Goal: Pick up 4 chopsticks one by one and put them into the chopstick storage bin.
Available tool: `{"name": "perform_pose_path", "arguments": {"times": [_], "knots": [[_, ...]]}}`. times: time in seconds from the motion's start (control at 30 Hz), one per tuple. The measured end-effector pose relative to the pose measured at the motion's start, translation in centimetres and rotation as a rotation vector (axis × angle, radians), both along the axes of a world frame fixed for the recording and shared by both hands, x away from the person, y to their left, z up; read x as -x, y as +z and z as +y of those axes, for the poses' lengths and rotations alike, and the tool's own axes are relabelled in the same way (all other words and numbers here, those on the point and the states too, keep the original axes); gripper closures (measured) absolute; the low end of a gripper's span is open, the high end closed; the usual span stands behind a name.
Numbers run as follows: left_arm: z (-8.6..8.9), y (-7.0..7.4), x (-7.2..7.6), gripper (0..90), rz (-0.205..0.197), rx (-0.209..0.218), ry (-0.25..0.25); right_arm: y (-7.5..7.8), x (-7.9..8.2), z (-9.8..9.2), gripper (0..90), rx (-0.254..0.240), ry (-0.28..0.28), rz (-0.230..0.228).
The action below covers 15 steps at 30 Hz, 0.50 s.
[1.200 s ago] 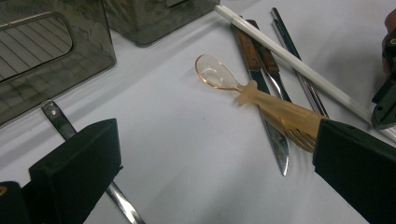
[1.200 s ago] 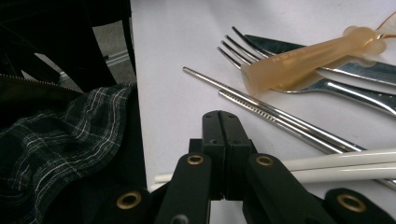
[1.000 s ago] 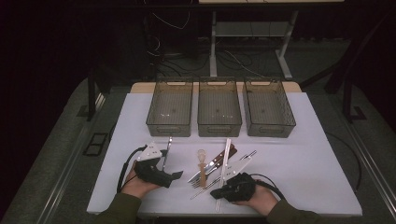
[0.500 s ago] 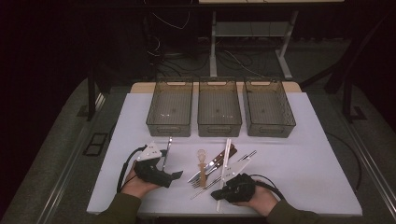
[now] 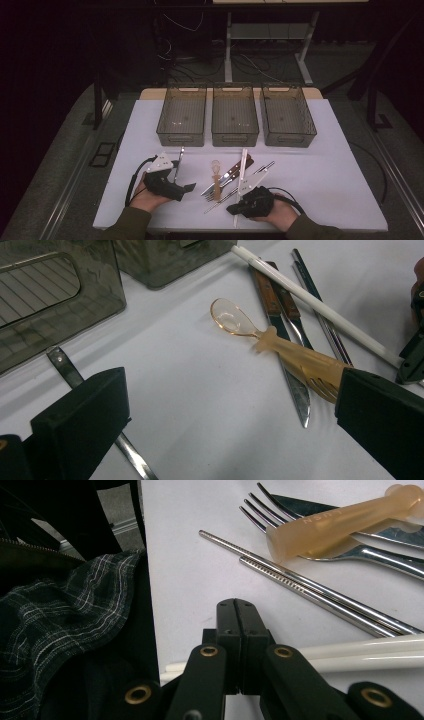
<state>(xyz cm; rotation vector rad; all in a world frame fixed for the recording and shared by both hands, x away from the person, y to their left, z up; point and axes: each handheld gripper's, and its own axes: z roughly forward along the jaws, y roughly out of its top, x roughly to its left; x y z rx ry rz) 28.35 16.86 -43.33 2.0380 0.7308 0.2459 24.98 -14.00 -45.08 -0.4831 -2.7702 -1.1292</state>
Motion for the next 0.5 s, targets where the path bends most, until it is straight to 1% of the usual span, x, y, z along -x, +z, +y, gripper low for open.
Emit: {"name": "perform_pose_path", "arguments": {"times": [0.5], "knots": [[-0.03,-0.01,-0.02,0.0,0.001,-0.001,-0.001,0.03,-0.04,-0.2,89.9,0.004,-0.001,0.0]]}}
